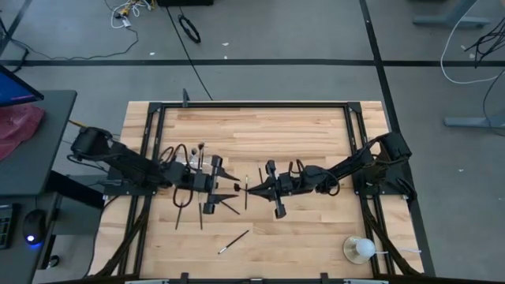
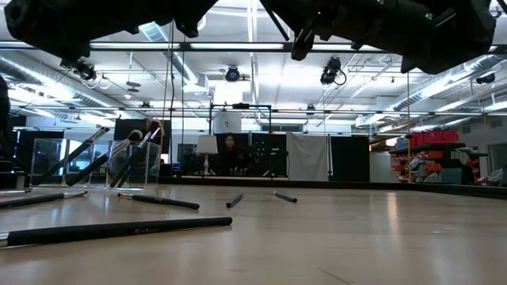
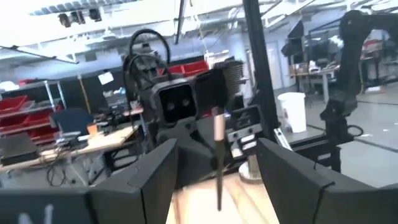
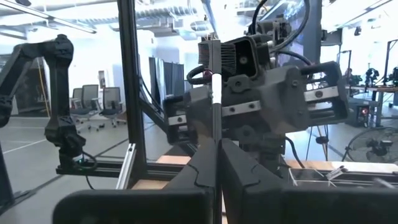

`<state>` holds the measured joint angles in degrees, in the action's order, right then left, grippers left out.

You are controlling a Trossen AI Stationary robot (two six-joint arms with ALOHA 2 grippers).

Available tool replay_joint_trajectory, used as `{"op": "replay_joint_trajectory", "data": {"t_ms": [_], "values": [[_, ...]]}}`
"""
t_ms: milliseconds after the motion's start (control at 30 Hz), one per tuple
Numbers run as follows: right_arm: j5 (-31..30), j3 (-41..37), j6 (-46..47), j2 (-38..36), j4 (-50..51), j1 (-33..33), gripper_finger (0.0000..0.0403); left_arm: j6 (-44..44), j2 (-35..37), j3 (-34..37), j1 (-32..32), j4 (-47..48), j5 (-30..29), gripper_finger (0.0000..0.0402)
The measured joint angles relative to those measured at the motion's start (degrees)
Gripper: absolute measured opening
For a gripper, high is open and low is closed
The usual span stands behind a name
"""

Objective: Put items in baskets/containers
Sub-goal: Put the black eyebrow brush into the transparent organizer

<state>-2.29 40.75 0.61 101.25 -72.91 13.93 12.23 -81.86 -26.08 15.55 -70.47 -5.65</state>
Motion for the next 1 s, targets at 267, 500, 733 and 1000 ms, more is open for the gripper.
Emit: {"op": "replay_joint_trajectory", "data": {"t_ms": [267,500,733,1000], "values": [[-0.2,0.0,-0.1,0.0,0.5,-0.1,0.0006,0.0,-5.1,-5.1,0.0,0.2,1.1,0.0171],[-0.2,0.0,-0.1,0.0,1.5,-0.1,0.0006,0.4,-4.8,-5.2,0.0,0.3,0.9,0.0091],[-2.5,0.0,-0.2,0.0,4.5,0.0,0.0022,1.9,-3.6,-5.1,0.1,4.5,0.8,0.0019],[-13.9,0.0,0.4,-0.1,9.4,-0.1,0.0095,-3.6,14.5,-7.7,0.1,43.1,-10.0,0.0019]]}}
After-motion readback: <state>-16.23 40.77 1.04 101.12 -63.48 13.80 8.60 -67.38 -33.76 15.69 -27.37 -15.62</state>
